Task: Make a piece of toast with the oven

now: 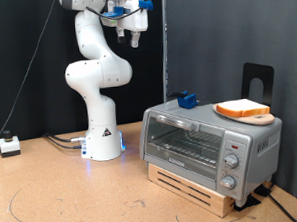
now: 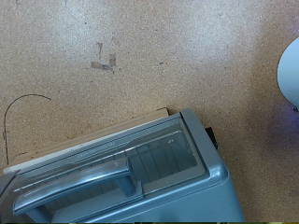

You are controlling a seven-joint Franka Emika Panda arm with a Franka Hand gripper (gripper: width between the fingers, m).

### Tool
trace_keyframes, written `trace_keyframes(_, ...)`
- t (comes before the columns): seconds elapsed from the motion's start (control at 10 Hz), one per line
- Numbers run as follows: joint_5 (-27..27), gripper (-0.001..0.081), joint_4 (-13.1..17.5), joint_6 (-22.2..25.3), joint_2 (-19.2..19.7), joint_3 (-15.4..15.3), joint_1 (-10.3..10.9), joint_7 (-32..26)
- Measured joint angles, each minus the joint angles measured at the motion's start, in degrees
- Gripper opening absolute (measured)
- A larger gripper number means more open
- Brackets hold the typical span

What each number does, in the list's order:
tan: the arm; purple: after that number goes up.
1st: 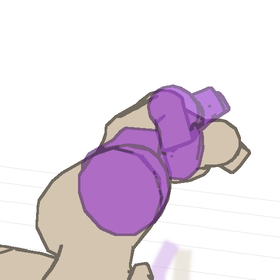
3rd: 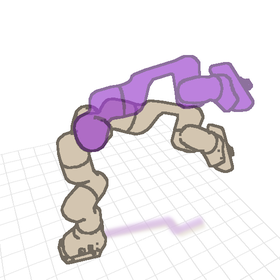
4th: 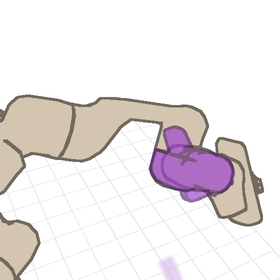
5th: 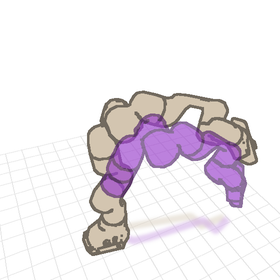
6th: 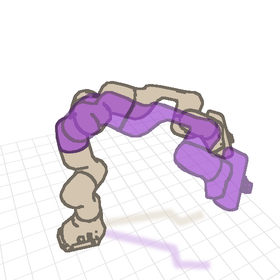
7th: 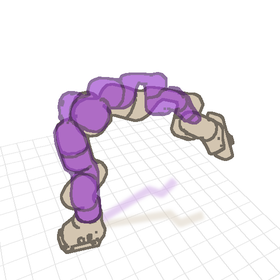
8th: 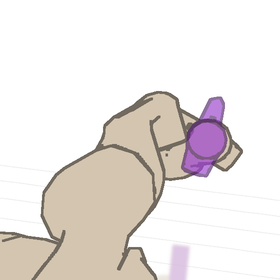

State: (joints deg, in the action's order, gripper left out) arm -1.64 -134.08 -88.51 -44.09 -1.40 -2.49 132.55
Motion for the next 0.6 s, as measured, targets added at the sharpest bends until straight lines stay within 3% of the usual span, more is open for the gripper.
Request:
trace_keyframes(0.1,0.00,0.0810,0.00,-0.02,-0.03,0.00,0.03,-2.34)
trace_keyframes(0.2,-0.60,0.0810,0.04,-0.87,-0.19,0.34,0.75,-8.20)
trace_keyframes(0.5,-1.17,0.0810,1.40,-2.63,-0.79,2.68,5.32,-25.35)
trace_keyframes(0.6,-1.17,0.0810,1.30,-2.52,-0.78,2.49,4.92,-23.01)
